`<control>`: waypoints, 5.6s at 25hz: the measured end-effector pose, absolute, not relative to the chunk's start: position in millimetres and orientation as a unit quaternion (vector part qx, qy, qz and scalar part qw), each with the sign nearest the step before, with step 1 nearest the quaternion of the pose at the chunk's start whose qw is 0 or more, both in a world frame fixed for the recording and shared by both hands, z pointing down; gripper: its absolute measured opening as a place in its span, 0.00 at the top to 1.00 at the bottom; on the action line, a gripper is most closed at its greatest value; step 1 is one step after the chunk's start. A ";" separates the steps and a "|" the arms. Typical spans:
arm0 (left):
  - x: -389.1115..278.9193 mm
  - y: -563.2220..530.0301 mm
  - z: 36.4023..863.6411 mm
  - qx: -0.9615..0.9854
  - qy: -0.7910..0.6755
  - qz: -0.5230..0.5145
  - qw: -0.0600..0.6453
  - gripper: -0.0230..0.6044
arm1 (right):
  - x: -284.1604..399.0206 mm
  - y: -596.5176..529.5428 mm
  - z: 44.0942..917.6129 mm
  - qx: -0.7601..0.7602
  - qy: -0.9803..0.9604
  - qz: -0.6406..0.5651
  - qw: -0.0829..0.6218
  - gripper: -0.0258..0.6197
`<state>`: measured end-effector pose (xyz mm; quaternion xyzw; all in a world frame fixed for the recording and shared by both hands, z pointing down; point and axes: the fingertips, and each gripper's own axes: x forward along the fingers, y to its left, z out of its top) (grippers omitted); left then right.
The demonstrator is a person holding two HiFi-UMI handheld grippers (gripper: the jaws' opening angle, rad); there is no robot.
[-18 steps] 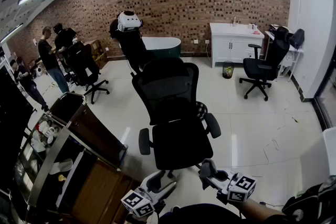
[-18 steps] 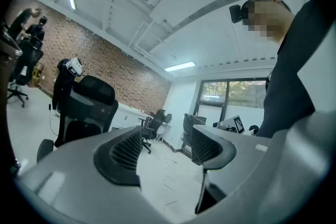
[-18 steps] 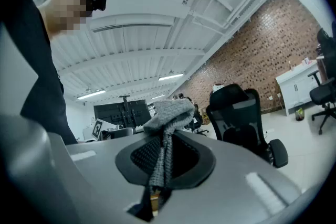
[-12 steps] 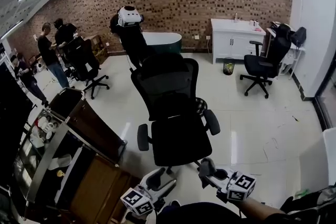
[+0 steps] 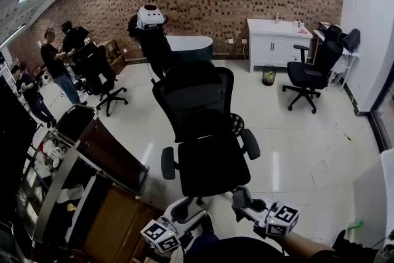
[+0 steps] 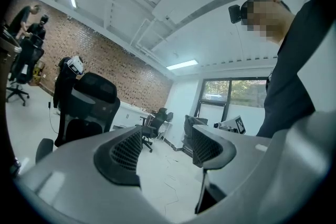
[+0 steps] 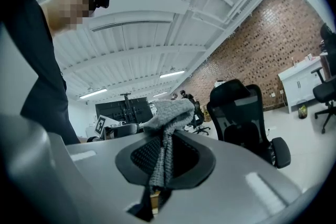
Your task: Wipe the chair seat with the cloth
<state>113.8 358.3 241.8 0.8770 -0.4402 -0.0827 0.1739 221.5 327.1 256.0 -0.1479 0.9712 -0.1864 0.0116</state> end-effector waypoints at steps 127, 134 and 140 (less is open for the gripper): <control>-153.8 -42.5 604.6 0.784 -0.518 -0.049 0.339 0.44 | -230.6 -61.6 834.1 0.032 0.894 -0.069 -0.442 0.91; -154.2 -39.6 607.3 0.787 -0.515 -0.055 0.335 0.44 | -198.2 -57.6 870.9 0.022 0.882 -0.074 -0.465 0.91; -126.8 -43.9 611.2 0.797 -0.493 -0.055 0.346 0.44 | -73.3 -110.1 893.3 -0.045 0.841 -0.084 -0.532 0.91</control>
